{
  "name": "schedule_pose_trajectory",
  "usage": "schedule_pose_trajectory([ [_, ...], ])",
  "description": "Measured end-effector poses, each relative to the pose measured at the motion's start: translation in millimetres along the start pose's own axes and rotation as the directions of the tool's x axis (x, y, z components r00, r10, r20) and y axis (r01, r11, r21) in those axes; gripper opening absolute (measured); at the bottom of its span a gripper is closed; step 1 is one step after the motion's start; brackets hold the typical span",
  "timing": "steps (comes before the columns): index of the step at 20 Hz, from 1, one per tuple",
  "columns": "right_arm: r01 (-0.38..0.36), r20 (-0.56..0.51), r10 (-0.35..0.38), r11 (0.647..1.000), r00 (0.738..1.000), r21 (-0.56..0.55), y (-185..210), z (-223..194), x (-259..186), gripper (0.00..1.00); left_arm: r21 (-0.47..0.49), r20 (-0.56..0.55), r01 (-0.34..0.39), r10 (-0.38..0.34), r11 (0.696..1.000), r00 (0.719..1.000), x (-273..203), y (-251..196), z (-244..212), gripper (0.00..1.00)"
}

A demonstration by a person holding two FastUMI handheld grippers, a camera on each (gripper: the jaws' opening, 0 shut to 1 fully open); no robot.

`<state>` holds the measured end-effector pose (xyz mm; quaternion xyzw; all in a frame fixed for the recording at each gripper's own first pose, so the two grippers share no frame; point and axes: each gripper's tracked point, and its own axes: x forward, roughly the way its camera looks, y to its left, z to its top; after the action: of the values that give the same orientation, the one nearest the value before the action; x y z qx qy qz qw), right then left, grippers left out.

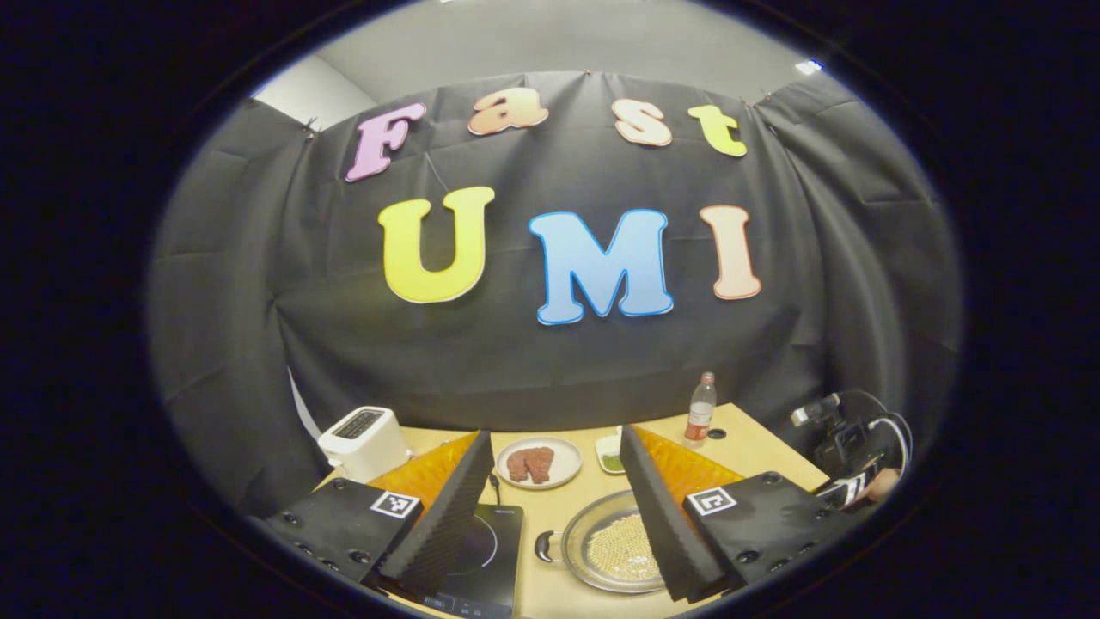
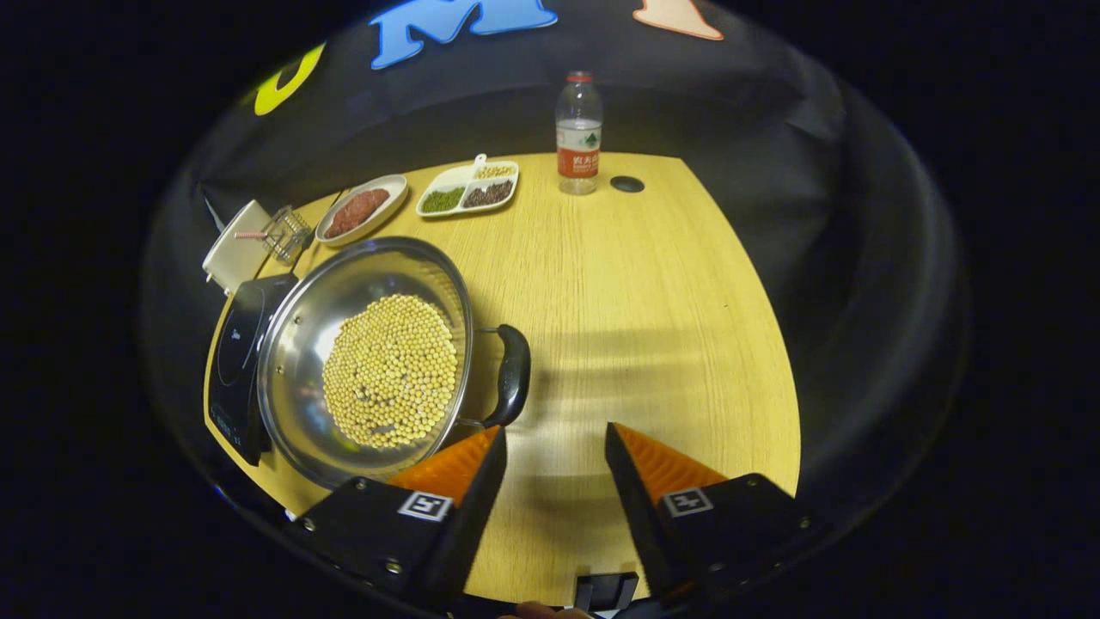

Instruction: First push the handle of the pot to place it horizontally, then grasp the pot with both hands and set it on the induction cooktop.

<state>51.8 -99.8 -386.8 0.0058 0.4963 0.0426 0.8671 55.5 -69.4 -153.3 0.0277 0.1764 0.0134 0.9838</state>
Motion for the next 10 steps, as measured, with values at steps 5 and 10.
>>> schedule_pose_trajectory([
  [5,-0.004,0.142,-0.005,0.998,0.99,0.059,11,20,-36,0.96,-0.01,-0.073,0.08,-0.08,0.997,0.994,21,1,-36,0.99],
  [10,-0.02,0.207,0.0,0.995,0.978,0.096,31,29,-46,0.97,-0.04,-0.19,0.132,-0.137,0.99,0.972,40,5,-90,0.98],
])
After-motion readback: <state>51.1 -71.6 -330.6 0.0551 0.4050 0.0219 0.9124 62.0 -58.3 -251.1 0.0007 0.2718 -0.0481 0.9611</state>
